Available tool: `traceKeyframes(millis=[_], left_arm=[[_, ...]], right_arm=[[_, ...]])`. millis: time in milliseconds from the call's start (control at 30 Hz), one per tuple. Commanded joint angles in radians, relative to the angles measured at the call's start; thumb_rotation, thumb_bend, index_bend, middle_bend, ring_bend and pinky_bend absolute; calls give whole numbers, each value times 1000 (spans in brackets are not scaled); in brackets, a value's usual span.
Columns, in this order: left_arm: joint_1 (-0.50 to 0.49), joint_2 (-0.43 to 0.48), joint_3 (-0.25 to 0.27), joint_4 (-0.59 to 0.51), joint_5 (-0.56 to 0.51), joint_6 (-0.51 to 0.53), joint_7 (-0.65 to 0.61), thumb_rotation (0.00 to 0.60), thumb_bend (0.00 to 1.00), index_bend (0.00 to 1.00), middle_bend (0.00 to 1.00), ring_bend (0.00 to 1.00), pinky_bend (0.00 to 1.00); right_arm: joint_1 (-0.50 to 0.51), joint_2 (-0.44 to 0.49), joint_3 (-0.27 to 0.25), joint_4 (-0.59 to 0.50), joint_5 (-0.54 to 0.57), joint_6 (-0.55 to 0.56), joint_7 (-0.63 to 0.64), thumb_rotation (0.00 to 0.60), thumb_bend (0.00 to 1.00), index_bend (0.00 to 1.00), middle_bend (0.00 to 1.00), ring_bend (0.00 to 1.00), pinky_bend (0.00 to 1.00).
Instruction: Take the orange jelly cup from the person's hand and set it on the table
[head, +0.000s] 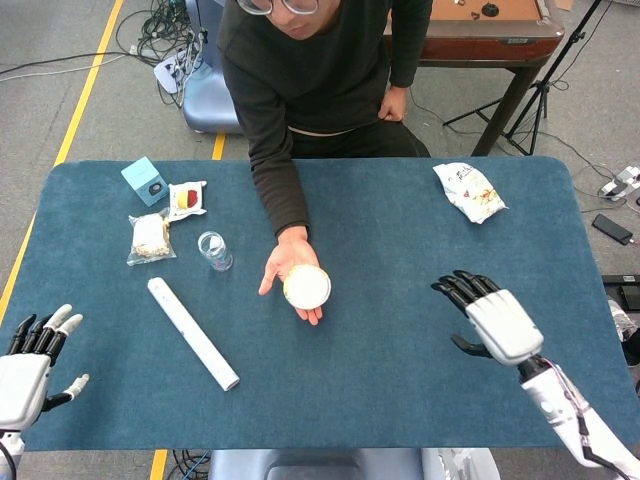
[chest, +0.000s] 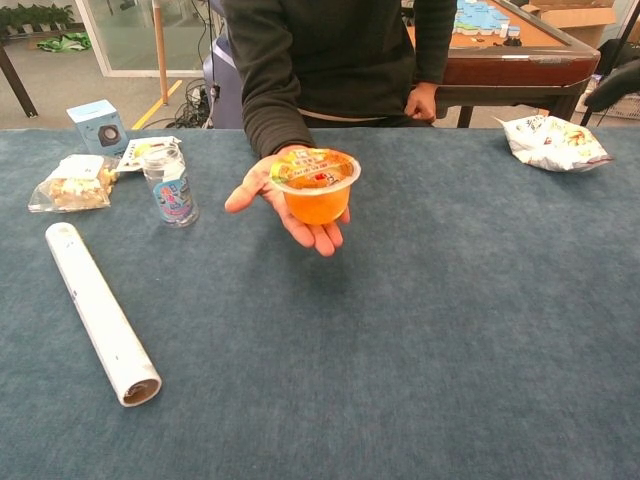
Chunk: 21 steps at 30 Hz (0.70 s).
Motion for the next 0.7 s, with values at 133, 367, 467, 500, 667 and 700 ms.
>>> traceKeyframes(millis=[133, 367, 467, 500, 667, 700], left_arm=[[6, 3, 2, -2, 1, 7, 0, 600, 211, 144, 75, 89, 17], [6, 5, 1, -5, 3, 8, 2, 600, 210, 144, 75, 89, 17], [8, 5, 1, -4, 1, 10, 2, 600, 210, 144, 75, 89, 17], [8, 5, 1, -4, 0, 10, 1, 600, 210, 144, 75, 89, 17], [12, 5, 1, -1, -2, 12, -1, 600, 210, 144, 75, 89, 17], [13, 5, 1, 0, -3, 14, -2, 600, 210, 144, 75, 89, 17]], right_arm=[[201, -52, 94, -36, 132, -225, -82, 600, 209, 161, 127, 66, 244], [379, -154, 155, 16, 306, -385, -166, 600, 124, 41, 47, 0, 178], [450, -205, 167, 53, 377, -429, -203, 600, 109, 2, 11, 0, 151], [476, -226, 170, 69, 404, -442, -216, 600, 108, 0, 5, 0, 148], [572, -296, 166, 133, 511, -476, -272, 600, 107, 0, 0, 0, 147], [588, -307, 162, 143, 529, -479, -284, 600, 107, 0, 0, 0, 147]])
